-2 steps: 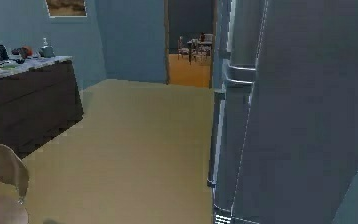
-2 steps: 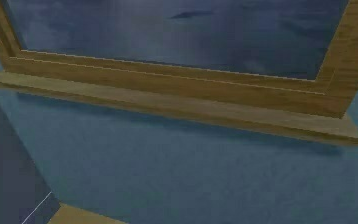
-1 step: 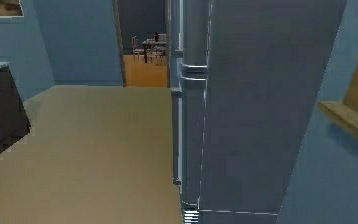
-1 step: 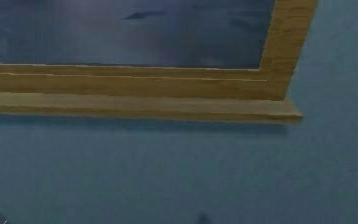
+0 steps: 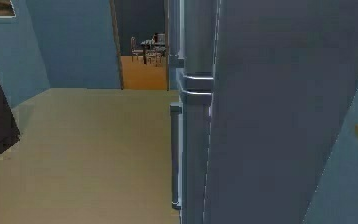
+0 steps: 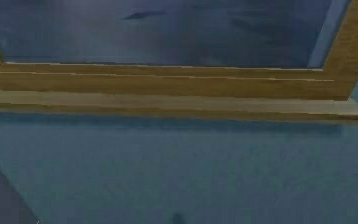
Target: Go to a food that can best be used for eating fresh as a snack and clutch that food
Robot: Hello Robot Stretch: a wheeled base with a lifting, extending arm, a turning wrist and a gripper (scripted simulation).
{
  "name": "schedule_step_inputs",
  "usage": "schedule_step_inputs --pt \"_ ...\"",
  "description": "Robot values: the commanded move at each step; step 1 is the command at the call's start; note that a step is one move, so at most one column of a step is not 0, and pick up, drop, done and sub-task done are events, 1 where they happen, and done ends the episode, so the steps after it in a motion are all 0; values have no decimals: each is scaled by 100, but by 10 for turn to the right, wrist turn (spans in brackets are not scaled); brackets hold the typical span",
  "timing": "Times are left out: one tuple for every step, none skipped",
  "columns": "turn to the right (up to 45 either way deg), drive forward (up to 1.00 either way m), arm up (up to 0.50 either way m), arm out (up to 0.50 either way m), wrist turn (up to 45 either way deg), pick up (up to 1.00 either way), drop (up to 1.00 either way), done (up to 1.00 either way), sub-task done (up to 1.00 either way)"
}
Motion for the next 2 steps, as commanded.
schedule_step_inputs --pt "-330 0 0 0 0 0 0 0 0" --pt "0 100 0 0 0 0 0 0 0"
